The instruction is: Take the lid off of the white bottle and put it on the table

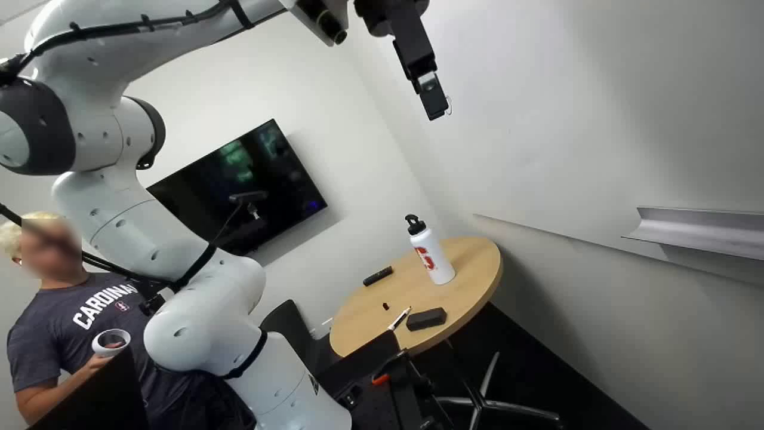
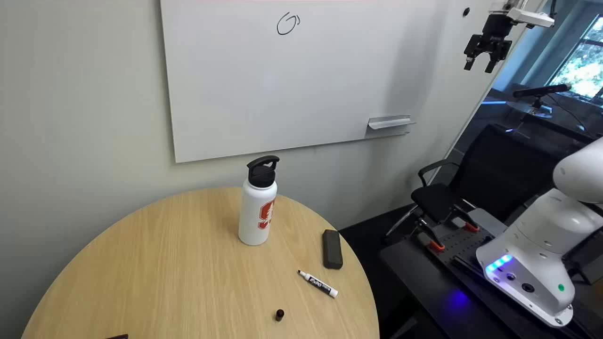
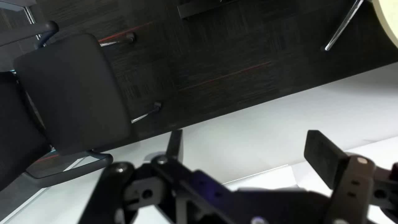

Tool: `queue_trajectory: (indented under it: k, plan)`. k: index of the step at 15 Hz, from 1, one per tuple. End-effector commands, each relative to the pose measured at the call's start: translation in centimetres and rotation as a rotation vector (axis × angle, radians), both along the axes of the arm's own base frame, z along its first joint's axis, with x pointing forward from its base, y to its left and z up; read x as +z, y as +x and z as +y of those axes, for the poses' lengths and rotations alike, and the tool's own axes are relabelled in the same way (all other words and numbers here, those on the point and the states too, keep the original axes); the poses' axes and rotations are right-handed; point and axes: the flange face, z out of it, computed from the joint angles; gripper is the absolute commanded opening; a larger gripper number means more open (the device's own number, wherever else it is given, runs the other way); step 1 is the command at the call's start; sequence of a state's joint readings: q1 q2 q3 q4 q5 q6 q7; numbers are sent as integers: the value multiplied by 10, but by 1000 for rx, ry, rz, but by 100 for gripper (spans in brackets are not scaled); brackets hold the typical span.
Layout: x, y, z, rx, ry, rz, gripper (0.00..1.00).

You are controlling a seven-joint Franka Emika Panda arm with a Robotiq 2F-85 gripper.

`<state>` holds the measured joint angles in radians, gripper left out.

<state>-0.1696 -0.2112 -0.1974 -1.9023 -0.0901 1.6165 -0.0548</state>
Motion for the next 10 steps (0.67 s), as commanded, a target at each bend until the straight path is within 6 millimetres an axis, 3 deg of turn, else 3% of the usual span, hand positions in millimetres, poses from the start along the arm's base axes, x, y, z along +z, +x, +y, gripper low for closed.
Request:
queue_trajectory:
  k: [1,3,5,10]
  plan:
    - [1,0,0,0,0,1,100]
    - [0,2,3,7,-6,1,100]
    - [0,5,21,70,0,-7,100]
    - [-2,9,110,367,15,-18,100]
